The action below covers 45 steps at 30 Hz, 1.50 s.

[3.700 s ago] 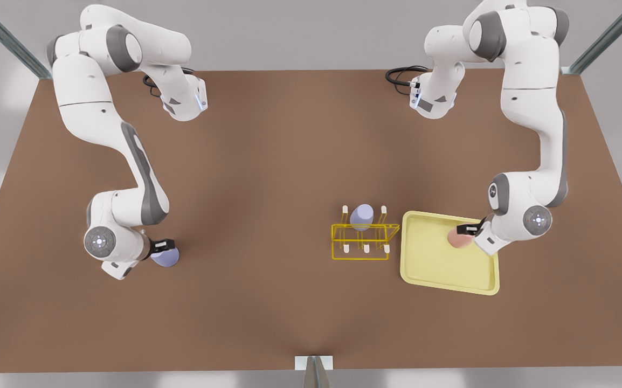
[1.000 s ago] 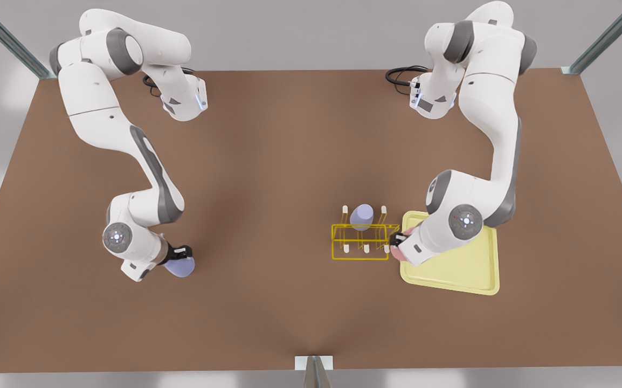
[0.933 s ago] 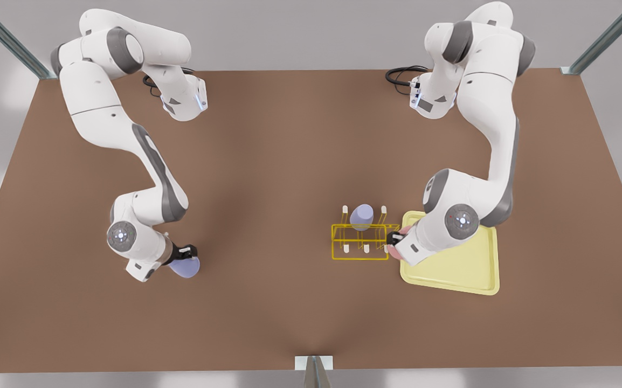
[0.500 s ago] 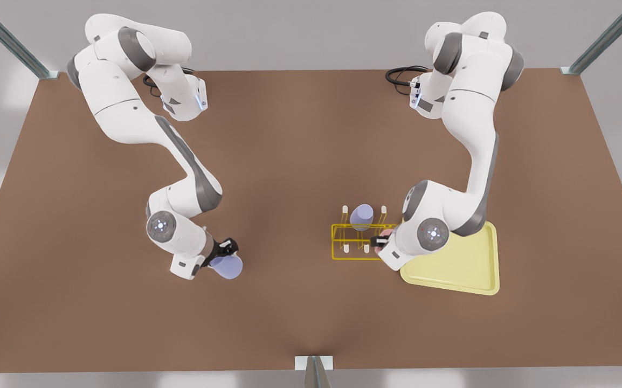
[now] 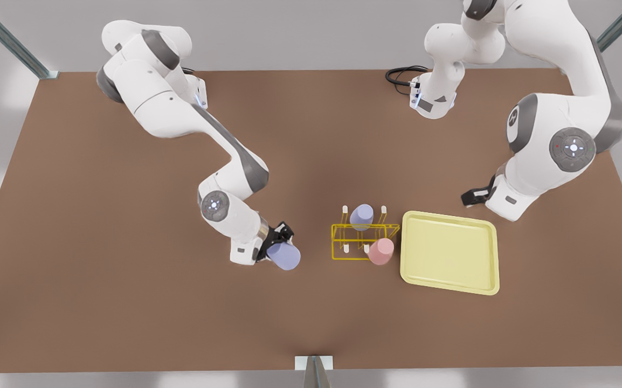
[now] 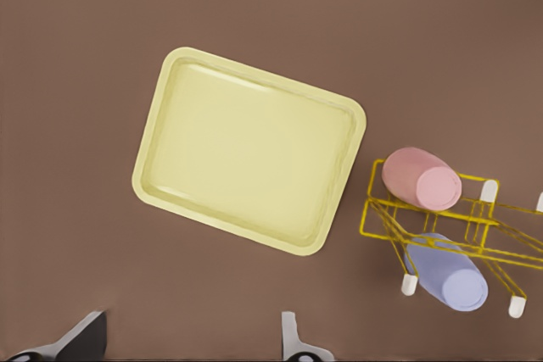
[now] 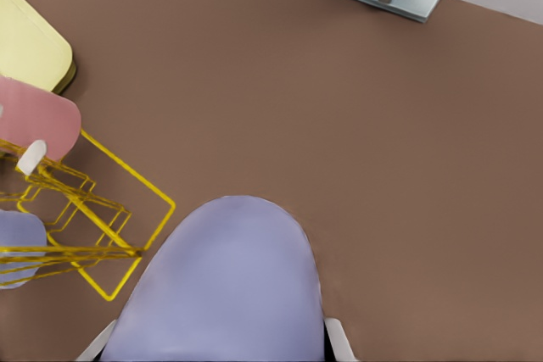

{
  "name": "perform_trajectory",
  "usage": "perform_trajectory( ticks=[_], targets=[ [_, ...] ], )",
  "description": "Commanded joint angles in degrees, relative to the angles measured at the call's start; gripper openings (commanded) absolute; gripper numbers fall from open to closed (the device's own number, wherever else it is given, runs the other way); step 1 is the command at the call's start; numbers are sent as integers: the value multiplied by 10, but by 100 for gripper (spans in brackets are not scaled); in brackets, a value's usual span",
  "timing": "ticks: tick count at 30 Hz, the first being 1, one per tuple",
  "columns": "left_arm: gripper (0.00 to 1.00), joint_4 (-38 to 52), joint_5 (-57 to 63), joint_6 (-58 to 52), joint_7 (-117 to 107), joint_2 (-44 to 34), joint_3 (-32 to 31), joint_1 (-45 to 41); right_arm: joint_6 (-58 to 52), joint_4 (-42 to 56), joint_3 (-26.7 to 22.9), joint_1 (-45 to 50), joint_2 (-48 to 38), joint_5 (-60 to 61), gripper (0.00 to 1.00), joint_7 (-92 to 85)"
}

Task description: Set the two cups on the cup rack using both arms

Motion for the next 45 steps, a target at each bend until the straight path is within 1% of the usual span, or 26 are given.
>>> perform_trajectory(
  ticks=[1,4,6,13,18,26,42,43,44,45],
  targets=[
    [100,-12,5,-20,172,-8,8,-5,30,3,6,3,-1,14,84,-3],
    [100,-8,8,-32,171,-7,6,-11,60,5,28,7,7,15,84,-2],
    [100,-8,5,-32,173,-7,7,-9,82,6,31,13,17,15,84,-3],
    [100,0,7,-33,174,-8,7,-9,105,40,40,43,44,17,84,-4],
    [100,0,6,-34,176,-8,6,-10,124,45,64,44,51,19,84,-4],
    [100,7,6,-34,175,-8,6,-10,140,82,64,72,85,19,84,-7],
    [100,7,5,-33,175,-8,6,-10,149,73,60,84,113,12,84,-10],
    [100,7,5,-34,175,-7,6,-10,150,74,60,86,113,12,84,-9],
    [100,7,5,-34,175,-8,6,-10,152,75,60,88,116,12,90,-9],
    [100,7,5,-34,175,-8,6,-10,156,75,60,91,118,11,100,-5]
  ],
)
